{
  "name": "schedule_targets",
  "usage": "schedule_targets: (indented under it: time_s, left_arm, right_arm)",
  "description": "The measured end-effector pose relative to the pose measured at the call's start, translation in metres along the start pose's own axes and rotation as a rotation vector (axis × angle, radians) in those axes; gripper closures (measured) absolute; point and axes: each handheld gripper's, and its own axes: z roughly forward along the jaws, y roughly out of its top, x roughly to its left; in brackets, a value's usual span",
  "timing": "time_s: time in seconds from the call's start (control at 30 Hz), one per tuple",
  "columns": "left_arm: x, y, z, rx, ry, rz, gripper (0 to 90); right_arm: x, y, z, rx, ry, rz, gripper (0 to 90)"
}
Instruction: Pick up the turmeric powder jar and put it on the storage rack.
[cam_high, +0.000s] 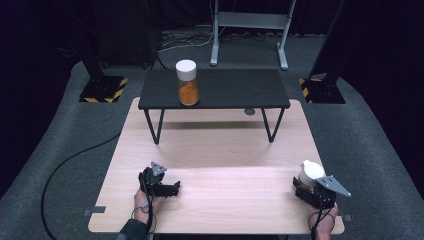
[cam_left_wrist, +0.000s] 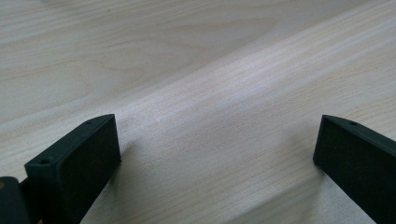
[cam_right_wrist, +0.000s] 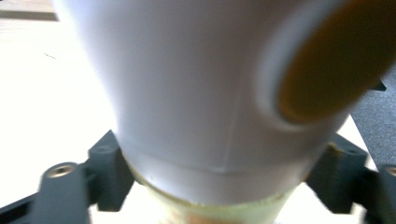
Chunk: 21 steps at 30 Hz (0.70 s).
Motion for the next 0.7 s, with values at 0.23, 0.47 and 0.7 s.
schedule_targets:
  time_s: [0.23,0.47,0.7]
  left_arm:
    - [0.0,0.0,0.0,0.0,0.0,0.0,0.0]
    - [0.0,0.0,0.0,-0.003,0.0,-0.002,0.1]
    - [0.0,0.0,0.0,-0.002,0.002,0.0,0.3]
  right_arm:
    - [0.002,-0.001,-0.003,0.0,-0.004,0.002,29.4]
    - [0.003,0.002,-0.005,0.01,-0.008,0.004,29.5]
    - [0.006,0.01,-0.011,-0.003,0.001,-0.009,29.5]
